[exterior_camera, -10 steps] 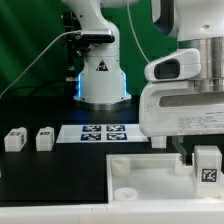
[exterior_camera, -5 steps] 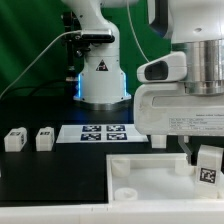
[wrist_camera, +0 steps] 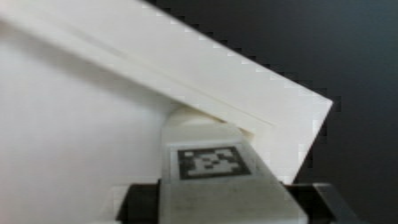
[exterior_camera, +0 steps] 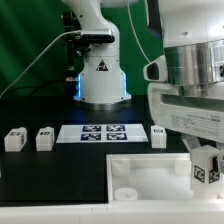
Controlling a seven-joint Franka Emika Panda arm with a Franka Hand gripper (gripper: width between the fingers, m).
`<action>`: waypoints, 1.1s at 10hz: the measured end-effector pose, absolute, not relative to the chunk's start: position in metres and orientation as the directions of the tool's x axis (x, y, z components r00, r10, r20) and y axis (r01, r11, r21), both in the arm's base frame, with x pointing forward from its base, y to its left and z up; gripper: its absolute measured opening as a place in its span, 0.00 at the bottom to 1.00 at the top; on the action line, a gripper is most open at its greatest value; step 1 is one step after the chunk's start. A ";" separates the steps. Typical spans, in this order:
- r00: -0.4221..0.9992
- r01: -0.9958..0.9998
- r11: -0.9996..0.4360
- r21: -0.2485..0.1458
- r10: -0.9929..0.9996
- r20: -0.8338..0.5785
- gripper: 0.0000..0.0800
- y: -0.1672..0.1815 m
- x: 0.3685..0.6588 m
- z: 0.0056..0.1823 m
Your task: Assemble one leg
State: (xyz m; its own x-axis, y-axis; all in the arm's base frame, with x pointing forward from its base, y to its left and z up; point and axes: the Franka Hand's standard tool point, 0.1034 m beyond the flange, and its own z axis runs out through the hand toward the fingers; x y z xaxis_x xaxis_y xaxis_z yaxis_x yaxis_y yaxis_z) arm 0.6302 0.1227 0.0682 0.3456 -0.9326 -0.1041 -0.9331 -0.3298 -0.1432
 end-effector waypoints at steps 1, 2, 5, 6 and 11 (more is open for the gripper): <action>0.228 -0.968 -0.209 -0.137 -0.964 -0.135 0.38 0.124 0.630 0.068; 0.129 -0.986 -0.108 -0.130 -0.978 -0.163 0.38 0.124 0.631 0.067; -0.051 -0.991 0.076 -0.110 -0.976 -0.209 0.38 0.125 0.631 0.067; -0.024 -0.992 0.049 -0.116 -0.978 -0.207 0.48 0.125 0.631 0.067; 0.562 -0.820 -0.546 -0.173 -0.825 -0.061 0.80 0.118 0.630 0.065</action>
Offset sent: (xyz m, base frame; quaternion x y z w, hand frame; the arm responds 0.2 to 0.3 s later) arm -0.0008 0.0019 -0.0018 0.0288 -0.0357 0.2412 0.9694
